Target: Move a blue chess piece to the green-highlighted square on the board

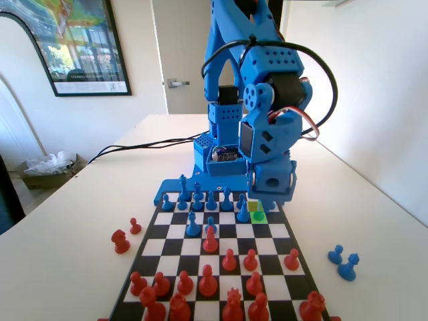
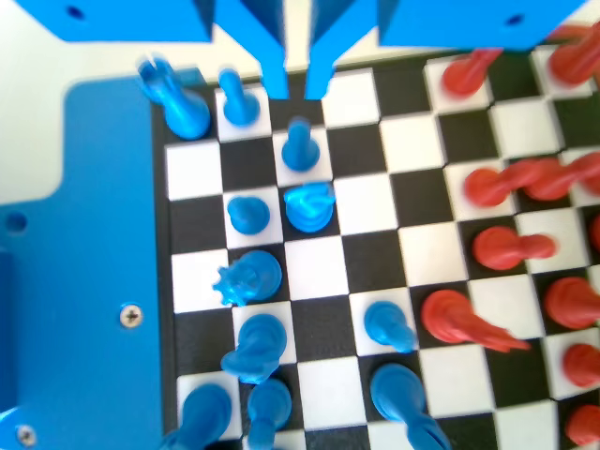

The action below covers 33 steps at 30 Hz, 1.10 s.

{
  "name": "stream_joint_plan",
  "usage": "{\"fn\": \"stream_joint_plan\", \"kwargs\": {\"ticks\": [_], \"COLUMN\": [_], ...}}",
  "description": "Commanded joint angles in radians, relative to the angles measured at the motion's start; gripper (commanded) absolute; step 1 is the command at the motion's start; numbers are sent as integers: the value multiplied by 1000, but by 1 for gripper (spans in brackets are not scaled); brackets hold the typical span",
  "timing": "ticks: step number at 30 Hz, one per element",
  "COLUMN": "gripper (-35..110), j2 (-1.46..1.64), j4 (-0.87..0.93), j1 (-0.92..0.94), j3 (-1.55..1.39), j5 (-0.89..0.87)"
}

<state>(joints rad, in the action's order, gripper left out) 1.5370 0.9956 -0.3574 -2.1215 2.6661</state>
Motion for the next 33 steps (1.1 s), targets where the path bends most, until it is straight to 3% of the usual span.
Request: {"fn": "stream_joint_plan", "kwargs": {"ticks": [1, 13, 19, 23, 28, 33], "gripper": [1, 1, 1, 1, 1, 1], "j2": [118, 417, 607, 749, 888, 982], "j4": [81, 278, 495, 541, 577, 580], "j1": [-26, -78, -35, 18, 84, 155], "j3": [101, 207, 318, 341, 344, 314], "j5": [-21, -514, -759, -919, -1075, -1118]}}
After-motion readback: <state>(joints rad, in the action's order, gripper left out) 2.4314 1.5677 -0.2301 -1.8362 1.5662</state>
